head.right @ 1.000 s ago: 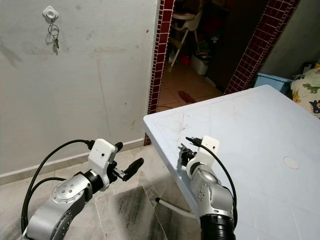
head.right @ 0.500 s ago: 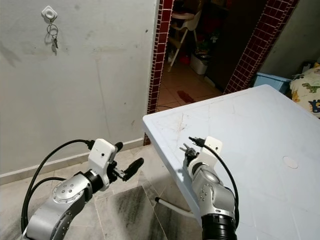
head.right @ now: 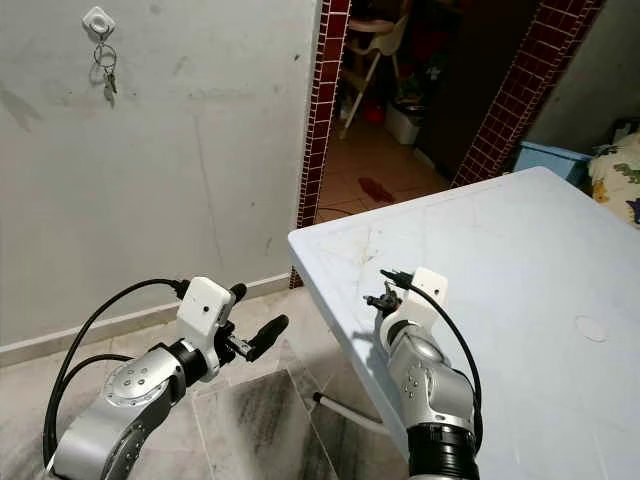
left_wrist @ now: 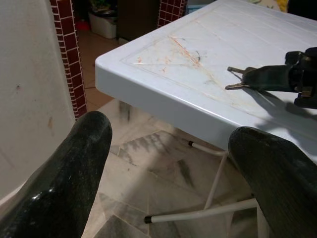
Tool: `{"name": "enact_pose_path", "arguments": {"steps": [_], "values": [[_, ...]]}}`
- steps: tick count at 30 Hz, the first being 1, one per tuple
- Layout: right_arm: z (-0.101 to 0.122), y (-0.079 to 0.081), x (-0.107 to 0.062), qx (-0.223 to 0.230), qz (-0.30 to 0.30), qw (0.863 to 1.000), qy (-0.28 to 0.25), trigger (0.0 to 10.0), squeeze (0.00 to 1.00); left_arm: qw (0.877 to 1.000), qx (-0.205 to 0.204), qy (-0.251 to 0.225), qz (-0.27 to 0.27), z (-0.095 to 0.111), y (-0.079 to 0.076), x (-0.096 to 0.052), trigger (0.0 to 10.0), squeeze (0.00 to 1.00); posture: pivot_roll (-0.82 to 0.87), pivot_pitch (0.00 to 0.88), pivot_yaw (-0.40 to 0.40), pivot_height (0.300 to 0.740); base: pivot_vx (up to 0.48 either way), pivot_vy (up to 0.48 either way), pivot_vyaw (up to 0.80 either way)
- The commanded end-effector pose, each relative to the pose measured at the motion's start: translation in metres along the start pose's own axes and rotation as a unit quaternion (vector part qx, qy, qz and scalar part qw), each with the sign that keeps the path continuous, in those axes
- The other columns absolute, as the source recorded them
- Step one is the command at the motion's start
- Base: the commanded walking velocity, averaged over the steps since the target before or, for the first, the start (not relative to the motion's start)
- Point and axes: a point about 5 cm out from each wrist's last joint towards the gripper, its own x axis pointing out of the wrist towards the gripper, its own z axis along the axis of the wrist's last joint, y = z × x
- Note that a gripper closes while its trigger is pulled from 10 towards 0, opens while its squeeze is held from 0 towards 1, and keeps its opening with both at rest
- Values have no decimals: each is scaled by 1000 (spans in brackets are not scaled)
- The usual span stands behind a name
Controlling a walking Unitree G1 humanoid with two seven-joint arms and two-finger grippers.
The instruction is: Hang keys on a hook
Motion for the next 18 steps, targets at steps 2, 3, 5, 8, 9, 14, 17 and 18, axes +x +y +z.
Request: {"name": "enact_pose_path", "arguments": {"steps": [2, 3, 5, 8, 9, 14, 17, 18], "values": [[8, -1, 1, -16, 4, 1000, -9, 0, 0, 1000, -3, -11, -23, 5, -5, 2, 10000, 0, 131, 18, -121, 740, 0, 0, 0], [8, -1, 2, -18, 5, 1000, -10, 0, 0, 999, -5, -12, -32, 6, -7, 2, 10000, 0, 131, 18, -121, 740, 0, 0, 0], [9, -1, 2, -21, 7, 1000, -11, 0, 0, 998, -6, -14, -62, 8, -13, 2, 10000, 0, 129, 15, -122, 740, 0, 0, 0], [10, 1, 3, -26, 14, 999, -11, 0, 0, 996, 5, -10, -84, 8, -18, 4, 10000, 0, 127, 14, -121, 740, 0, 0, 0], [11, 3, 3, -31, 18, 999, -13, 0, 0, 996, 13, -8, -92, 8, -19, 4, 10000, 0, 127, 14, -121, 740, 0, 0, 0], [26, 16, 0, -41, 56, 996, -57, 0, 0, 996, 20, -14, -90, 10, -18, 7, 10000, 0, 125, 13, -121, 740, 0, 0, 0], [44, 32, -9, -29, 120, 986, -110, 0, 0, 997, 20, -30, -68, 15, -13, 9, 10000, 0, 128, 11, -122, 740, 0, 0, 0], [49, 39, -13, -33, 149, 981, -121, 0, 0, 997, 20, -37, -58, 17, -12, 9, 10000, 0, 129, 13, -123, 740, 0, 0, 0]]}}
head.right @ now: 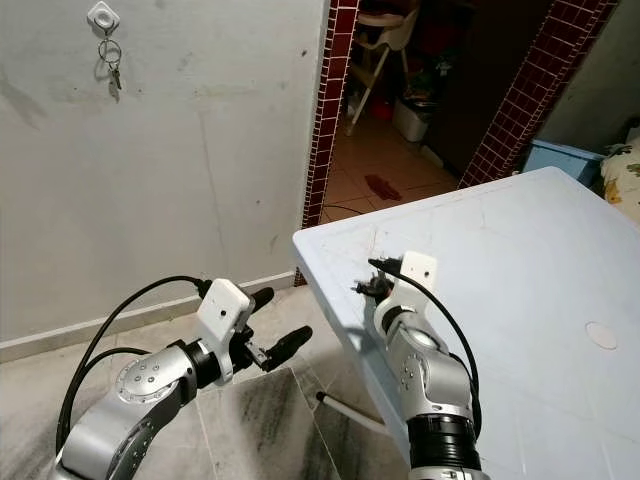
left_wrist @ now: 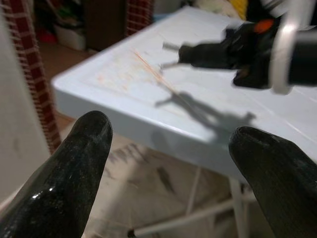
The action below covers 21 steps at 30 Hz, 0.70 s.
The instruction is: Hang keys on a hook
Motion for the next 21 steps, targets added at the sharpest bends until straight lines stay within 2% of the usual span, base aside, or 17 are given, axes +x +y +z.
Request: {"name": "enact_pose_path", "arguments": {"steps": [1, 4, 9, 12, 13, 14, 16, 17, 19, 21], "values": [[23, 16, -2, -10, 61, 997, -48, 0, 0, 1000, 11, -17, 21, 6, 4, 1, 10000, 0, 130, 14, -123, 740, 0, 0, 0], [30, 24, -6, -16, 104, 992, -66, 0, 0, 999, 14, -27, 43, 8, 8, 0, 10000, 0, 133, 14, -123, 740, 0, 0, 0], [39, 29, -10, -7, 133, 986, -99, 0, 0, 997, 18, -39, 63, 12, 13, 0, 10000, 0, 136, 10, -122, 740, 0, 0, 0], [42, 28, -11, -32, 134, 984, -109, 0, 0, 997, 20, -42, 66, 13, 14, 1, 10000, 0, 139, 6, -120, 740, 0, 0, 0], [41, 24, -11, -86, 125, 983, -102, 471, 0, 997, 22, -42, 66, 13, 15, 1, 10000, 0, 139, 6, -120, 740, 0, 0, 0], [38, 19, -10, -148, 113, 978, -94, 471, 0, 997, 22, -42, 67, 13, 15, 1, 10000, 0, 142, 4, -116, 740, 0, 0, 0], [33, 7, -8, -214, 88, 970, -70, 0, 0, 997, 24, -41, 66, 13, 16, 1, 10000, 0, 143, 4, -115, 740, 0, 0, 0], [32, 5, -8, -217, 85, 970, -68, 0, 0, 997, 25, -41, 66, 13, 16, 0, 10000, 0, 143, 4, -115, 740, 0, 0, 0], [33, -16, -7, -228, 43, 971, -54, 0, 0, 997, 25, -40, 64, 12, 15, 0, 10000, 0, 142, 3, -113, 740, 0, 0, 0], [33, -21, -9, -230, 41, 971, -51, 0, 0, 997, 25, -40, 64, 11, 15, 0, 10000, 0, 143, 3, -113, 740, 0, 0, 0]]}}
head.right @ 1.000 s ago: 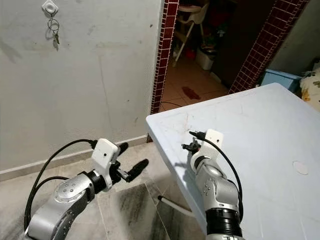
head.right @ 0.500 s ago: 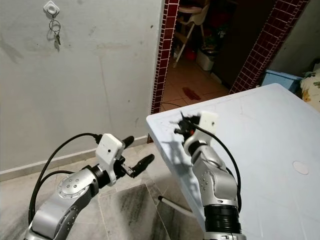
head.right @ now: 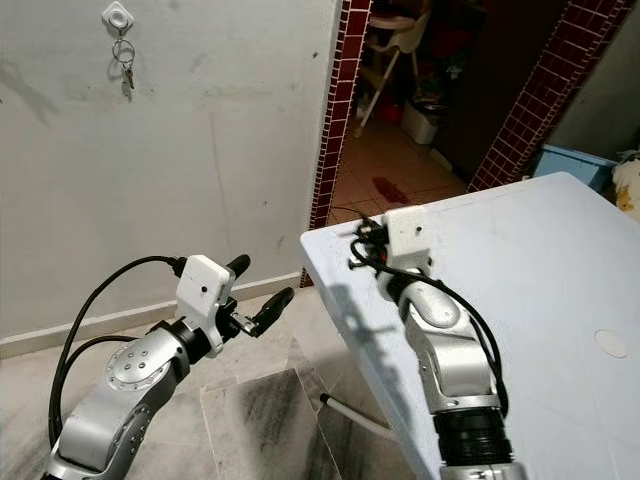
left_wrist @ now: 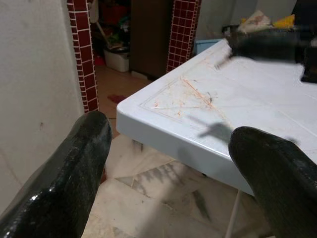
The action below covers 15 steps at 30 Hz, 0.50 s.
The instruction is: Hang keys on a hook
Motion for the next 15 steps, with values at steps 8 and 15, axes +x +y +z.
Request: {"name": "enact_pose_path", "arguments": {"steps": [8, 15], "values": [[-7, -12, -14, -80, 81, 994, 4, 5176, 0, 1000, 4, 3, -19, -2, -5, 2, 10000, 0, 140, 0, -102, 740, 0, 0, 0], [-18, -17, -16, -118, 99, 987, 39, 10000, 0, 1000, 4, 4, -23, -1, -5, 2, 10000, 0, 143, 1, -97, 740, 0, 0, 0]]}}
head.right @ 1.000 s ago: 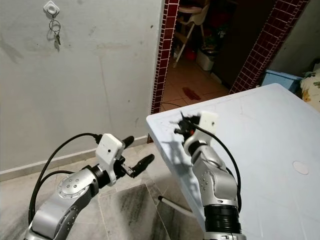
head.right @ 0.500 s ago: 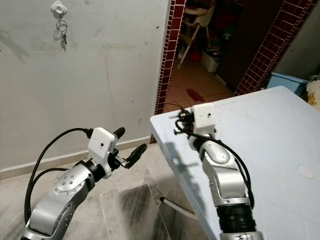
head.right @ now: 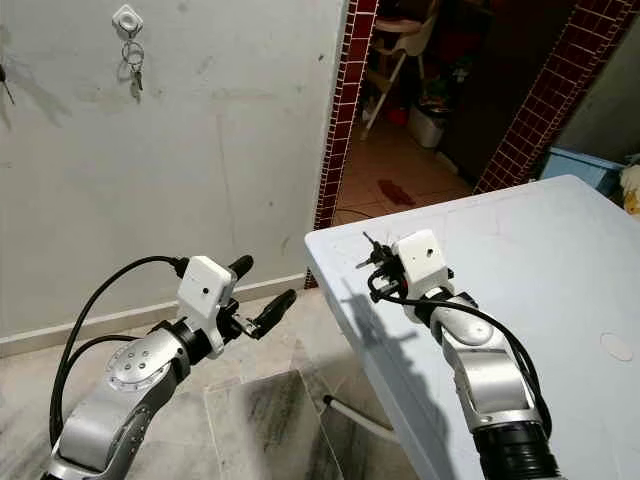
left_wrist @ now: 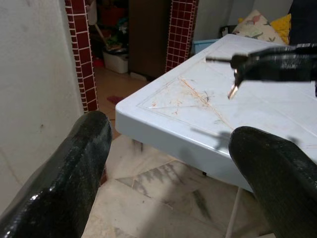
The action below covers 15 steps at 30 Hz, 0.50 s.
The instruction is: Hang keys on a hook
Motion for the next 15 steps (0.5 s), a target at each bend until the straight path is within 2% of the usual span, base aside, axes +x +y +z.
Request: {"name": "enact_pose_path", "arguments": {"steps": [1, 7, 11, 14, 15], "values": [[-7, -5, -2, -20, -8, 1000, 23, 10000, 0, 1000, 1, 4, -11, -1, -3, 2, 10000, 0, 143, 1, -97, 740, 0, 0, 0], [-23, -13, -3, -52, -31, 995, 84, 10000, 0, 1000, -1, 6, -15, -2, -6, 1, 10000, 0, 144, 6, -96, 740, 0, 0, 0], [-22, -17, -2, -42, -62, 993, 90, 10000, 0, 1000, -2, 7, -17, -2, -6, 1, 10000, 0, 142, 7, -97, 740, 0, 0, 0], [-26, -9, 0, -28, -55, 993, 99, 10000, 0, 1000, -3, 7, -17, -2, -6, 2, 10000, 0, 137, 9, -99, 740, 0, 0, 0], [-28, -5, 0, -24, -51, 993, 101, 10000, 102, 1000, -4, 7, -18, -2, -6, 2, 10000, 0, 133, 9, -102, 740, 0, 0, 0]]}}
